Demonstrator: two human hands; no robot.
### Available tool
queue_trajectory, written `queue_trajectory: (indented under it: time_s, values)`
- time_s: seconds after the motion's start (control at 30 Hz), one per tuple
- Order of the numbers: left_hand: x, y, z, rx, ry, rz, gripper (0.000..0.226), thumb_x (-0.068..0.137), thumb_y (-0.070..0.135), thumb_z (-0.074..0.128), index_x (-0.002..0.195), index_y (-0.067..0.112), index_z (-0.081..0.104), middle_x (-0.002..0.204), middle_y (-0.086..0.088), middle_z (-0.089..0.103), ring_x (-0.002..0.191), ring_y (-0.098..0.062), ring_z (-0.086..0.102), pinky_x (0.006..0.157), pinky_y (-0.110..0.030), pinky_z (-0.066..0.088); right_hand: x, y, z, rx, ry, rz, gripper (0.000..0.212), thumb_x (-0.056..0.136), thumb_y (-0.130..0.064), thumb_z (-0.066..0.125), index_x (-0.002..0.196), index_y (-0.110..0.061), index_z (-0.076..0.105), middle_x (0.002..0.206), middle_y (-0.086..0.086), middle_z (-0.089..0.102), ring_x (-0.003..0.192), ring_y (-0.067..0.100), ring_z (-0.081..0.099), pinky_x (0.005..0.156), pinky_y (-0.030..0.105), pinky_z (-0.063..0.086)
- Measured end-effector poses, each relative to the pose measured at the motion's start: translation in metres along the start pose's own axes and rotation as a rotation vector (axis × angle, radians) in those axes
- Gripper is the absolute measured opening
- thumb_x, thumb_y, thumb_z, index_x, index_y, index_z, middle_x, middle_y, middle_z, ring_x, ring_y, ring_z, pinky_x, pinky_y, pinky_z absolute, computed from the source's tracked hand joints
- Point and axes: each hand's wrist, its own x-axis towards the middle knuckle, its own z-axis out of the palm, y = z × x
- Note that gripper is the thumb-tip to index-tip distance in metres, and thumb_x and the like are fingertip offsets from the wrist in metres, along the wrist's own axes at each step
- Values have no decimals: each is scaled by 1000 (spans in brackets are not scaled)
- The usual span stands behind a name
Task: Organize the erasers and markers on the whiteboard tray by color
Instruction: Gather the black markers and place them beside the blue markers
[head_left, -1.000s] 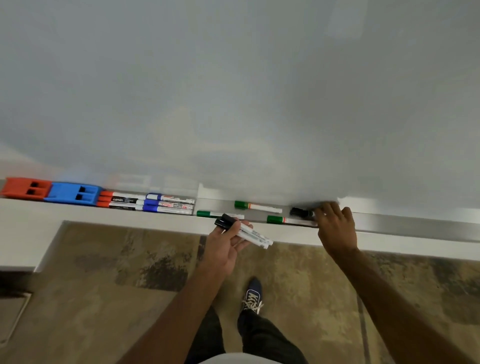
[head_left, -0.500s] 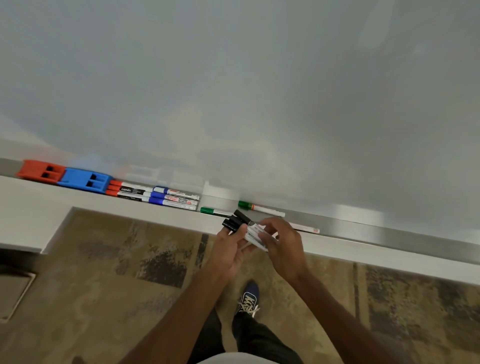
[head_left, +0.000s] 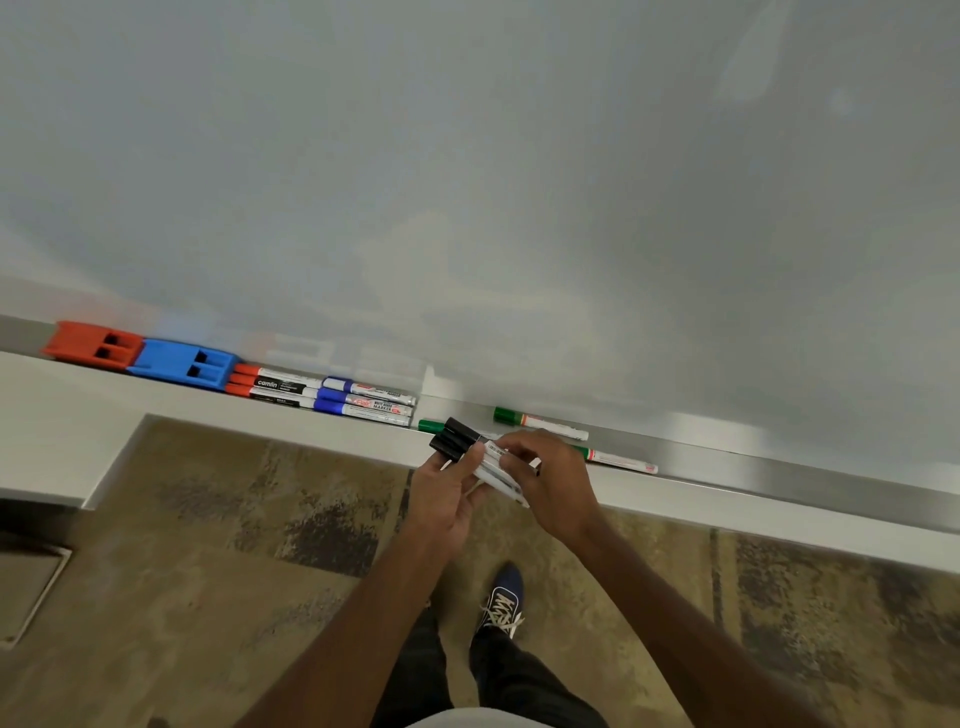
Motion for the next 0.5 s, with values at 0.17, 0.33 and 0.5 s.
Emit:
queue_trajectory:
  time_s: [0.17,0.33,0.5]
  values:
    - [7,10,-4,13,55,35,29,84,1,70,111,-3,63,90,-16,74,76,-25,75,60,-31,60,12,-3,12,-23,-19,-49,16,92,-20,64,105,-19,74,96,-1,71,83,9,62,73,24,51]
    - [13,25,-19,3,160,52,38,84,2,69,120,-4,58,109,-23,70,90,-32,72,64,-33,62,34,10,18,-398,33,-53,25,93,-7,58,115,-12,68,110,5,68,96,22,62,78,33,50]
    - [15,33,-38,-20,182,25,36,85,2,69,119,-4,58,112,-24,69,97,-35,70,72,-39,62,51,16,30,-705,-226,-172,31,87,-4,57,115,-17,62,111,2,63,98,27,61,69,36,48]
